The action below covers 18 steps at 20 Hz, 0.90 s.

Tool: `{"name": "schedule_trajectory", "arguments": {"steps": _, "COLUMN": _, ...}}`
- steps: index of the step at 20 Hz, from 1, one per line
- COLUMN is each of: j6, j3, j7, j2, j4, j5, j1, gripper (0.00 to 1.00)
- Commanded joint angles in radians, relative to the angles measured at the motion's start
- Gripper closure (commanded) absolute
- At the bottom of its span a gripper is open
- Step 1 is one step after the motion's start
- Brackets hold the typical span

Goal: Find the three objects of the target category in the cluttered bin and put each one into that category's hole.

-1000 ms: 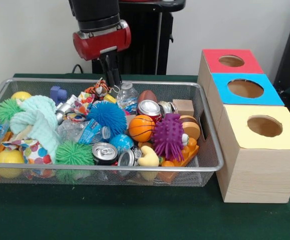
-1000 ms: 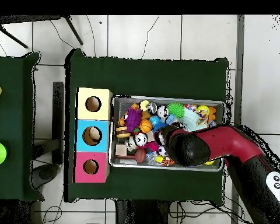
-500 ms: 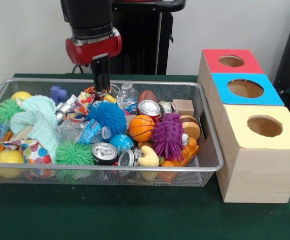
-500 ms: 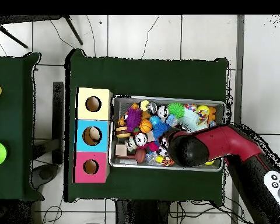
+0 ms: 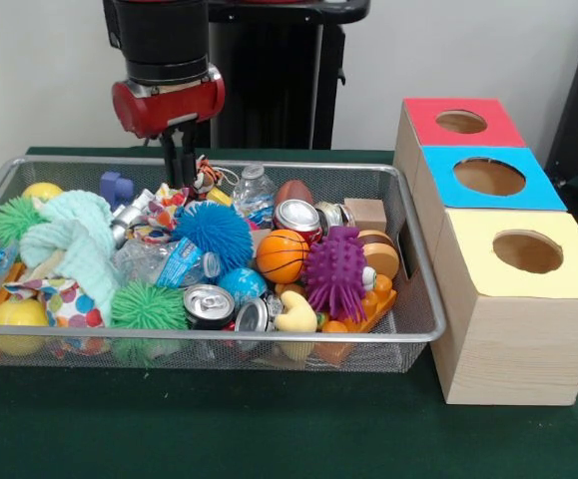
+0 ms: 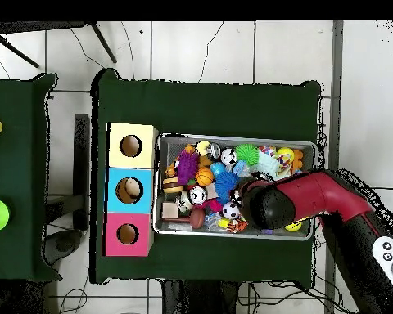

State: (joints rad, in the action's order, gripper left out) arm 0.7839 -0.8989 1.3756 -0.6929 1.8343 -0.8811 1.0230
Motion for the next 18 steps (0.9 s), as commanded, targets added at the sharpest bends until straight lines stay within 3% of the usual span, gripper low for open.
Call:
{"name": "schedule_trajectory", "arguments": {"steps": 1, "j6": 0.152, "j3": 0.055, "j7": -0.375, "j2": 0.038, "j4": -0.107, "j5": -0.074, "j1": -0.01, "gripper": 1.0}}
{"name": "schedule_trajectory", "arguments": {"steps": 9, "j6": 0.129, "j3": 0.057, "j7": -0.36, "j2": 0.078, "j4": -0.116, "j5": -0.07, "j1": -0.014, "gripper": 1.0}}
{"name": "schedule_trajectory", "arguments": {"steps": 10, "j6": 0.144, "j3": 0.071, "j7": -0.358, "j2": 0.071, "j4": -0.117, "j5": -0.081, "j1": -0.025, "gripper": 0.0}}
{"name": "schedule_trajectory", "arguments": {"steps": 13, "j6": 0.116, "j3": 0.069, "j7": -0.337, "j2": 0.089, "j4": -0.118, "j5": -0.08, "j1": -0.02, "gripper": 0.0}}
{"name": "schedule_trajectory", "arguments": {"steps": 18, "j6": 0.105, "j3": 0.086, "j7": -0.398, "j2": 0.133, "j4": -0.137, "j5": -0.143, "j1": -0.027, "gripper": 0.0}}
